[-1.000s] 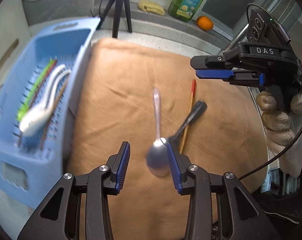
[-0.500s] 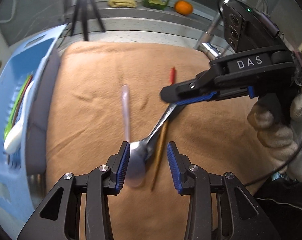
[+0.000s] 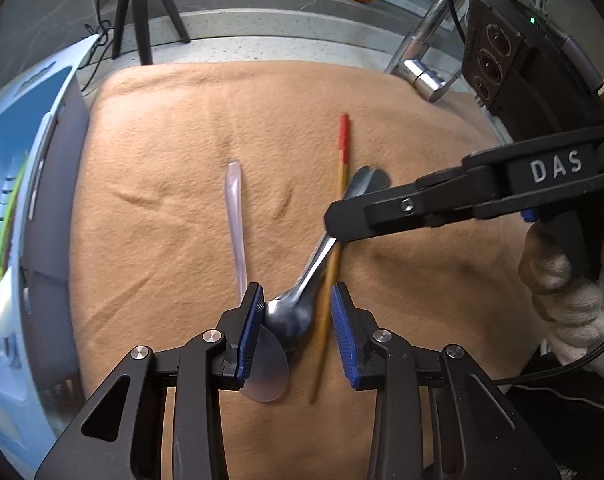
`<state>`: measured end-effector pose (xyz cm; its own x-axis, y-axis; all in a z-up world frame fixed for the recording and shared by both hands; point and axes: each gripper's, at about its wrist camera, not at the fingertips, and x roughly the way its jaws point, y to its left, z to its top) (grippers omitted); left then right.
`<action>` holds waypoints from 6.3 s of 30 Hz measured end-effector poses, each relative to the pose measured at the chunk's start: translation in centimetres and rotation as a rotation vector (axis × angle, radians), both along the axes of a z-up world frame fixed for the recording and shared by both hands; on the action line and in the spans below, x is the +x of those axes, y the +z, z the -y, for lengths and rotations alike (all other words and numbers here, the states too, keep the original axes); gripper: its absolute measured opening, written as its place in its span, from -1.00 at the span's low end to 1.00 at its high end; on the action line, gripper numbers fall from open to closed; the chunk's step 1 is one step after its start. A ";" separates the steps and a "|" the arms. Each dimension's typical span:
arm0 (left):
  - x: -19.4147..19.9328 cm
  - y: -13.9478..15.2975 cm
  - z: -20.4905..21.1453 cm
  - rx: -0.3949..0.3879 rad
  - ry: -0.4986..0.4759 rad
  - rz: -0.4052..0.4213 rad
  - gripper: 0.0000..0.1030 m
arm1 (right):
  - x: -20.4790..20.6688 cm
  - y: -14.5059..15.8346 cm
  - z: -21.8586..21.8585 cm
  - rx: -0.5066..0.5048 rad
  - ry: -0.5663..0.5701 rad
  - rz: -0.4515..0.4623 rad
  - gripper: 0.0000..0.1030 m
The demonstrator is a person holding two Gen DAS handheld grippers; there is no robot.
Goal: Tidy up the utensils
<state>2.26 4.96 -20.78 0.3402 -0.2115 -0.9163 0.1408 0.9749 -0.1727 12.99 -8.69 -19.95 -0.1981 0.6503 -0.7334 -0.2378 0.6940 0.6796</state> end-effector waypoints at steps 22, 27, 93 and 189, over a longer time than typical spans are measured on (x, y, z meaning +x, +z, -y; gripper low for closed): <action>-1.8 -0.2 -1.6 0.087 0.056 0.022 -0.35 | 0.6 -1.4 -3.5 -0.030 0.030 0.011 -0.37; -1.9 -0.2 -2.0 0.094 0.063 0.023 -0.35 | 0.9 -1.8 -4.1 -0.043 0.016 0.020 -0.38; -3.6 5.7 -15.0 0.183 0.066 0.116 -0.92 | 0.6 2.7 -23.1 0.107 0.018 0.051 -0.87; -5.0 1.2 1.1 0.109 0.000 0.065 -0.58 | 1.6 0.5 0.6 -0.074 -0.064 0.102 -0.20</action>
<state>-2.75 3.91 -19.62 0.3999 -0.1119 -0.9097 0.1479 0.9874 -0.0565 14.63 -9.31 -19.48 -0.0802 0.6030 -0.7937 -0.2562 0.7570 0.6011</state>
